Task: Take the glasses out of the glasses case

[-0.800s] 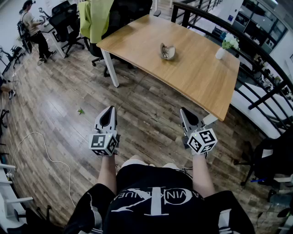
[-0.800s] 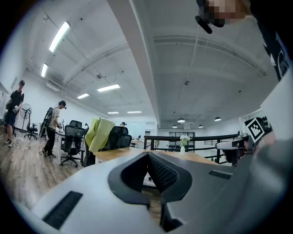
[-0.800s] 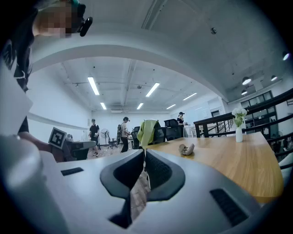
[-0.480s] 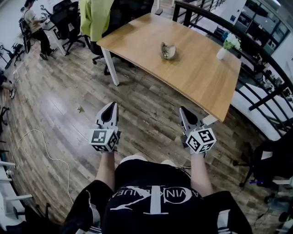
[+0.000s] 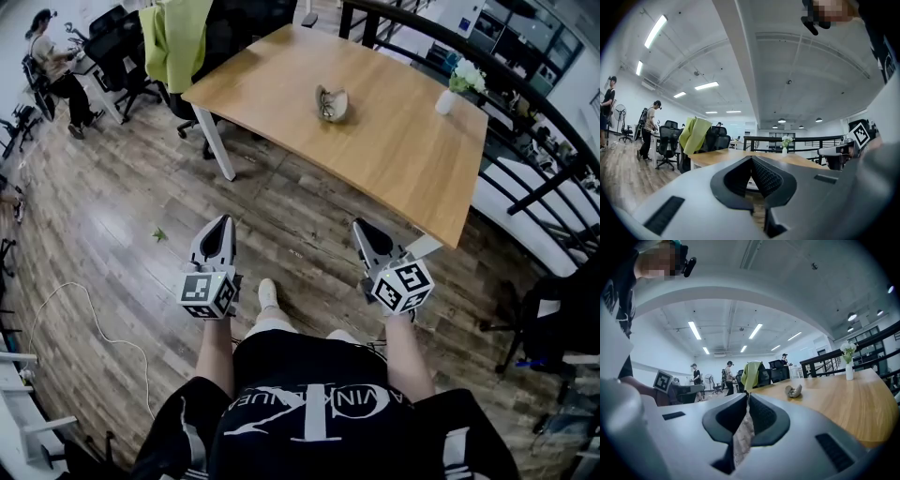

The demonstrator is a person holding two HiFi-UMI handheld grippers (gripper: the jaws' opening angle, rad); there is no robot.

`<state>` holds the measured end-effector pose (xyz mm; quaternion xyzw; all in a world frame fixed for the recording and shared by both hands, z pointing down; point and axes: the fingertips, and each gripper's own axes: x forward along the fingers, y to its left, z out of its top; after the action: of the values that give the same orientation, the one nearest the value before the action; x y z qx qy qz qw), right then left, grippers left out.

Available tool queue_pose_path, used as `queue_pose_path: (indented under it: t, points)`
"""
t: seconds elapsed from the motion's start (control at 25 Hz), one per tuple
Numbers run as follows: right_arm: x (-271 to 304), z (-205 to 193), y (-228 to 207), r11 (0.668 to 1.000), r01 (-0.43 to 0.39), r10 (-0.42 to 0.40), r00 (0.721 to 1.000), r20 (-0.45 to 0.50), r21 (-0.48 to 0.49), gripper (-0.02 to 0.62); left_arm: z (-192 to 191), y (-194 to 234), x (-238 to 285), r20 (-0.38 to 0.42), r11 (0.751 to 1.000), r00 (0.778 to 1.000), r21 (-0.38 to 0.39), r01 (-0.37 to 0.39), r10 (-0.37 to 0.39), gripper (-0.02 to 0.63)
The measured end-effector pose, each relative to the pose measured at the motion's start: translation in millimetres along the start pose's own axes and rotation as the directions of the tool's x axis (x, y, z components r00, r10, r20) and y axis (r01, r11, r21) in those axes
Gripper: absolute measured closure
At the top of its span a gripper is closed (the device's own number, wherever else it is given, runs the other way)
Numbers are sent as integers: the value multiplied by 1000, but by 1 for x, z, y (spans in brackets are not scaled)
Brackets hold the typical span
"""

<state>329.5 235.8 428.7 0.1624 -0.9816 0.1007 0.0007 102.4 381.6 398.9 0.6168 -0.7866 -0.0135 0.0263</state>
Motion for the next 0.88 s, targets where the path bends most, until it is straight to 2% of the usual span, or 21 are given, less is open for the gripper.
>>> queue_pose_path:
  t: [0.36, 0.88]
  points:
    - [60, 2, -40, 997, 79, -78, 997, -4, 26, 560, -6, 34, 87, -23, 997, 996, 4, 82, -82, 591]
    - [134, 21, -81, 978, 203, -202, 979, -27, 55, 560, 15, 73, 197, -63, 982, 980, -24, 188, -189, 591]
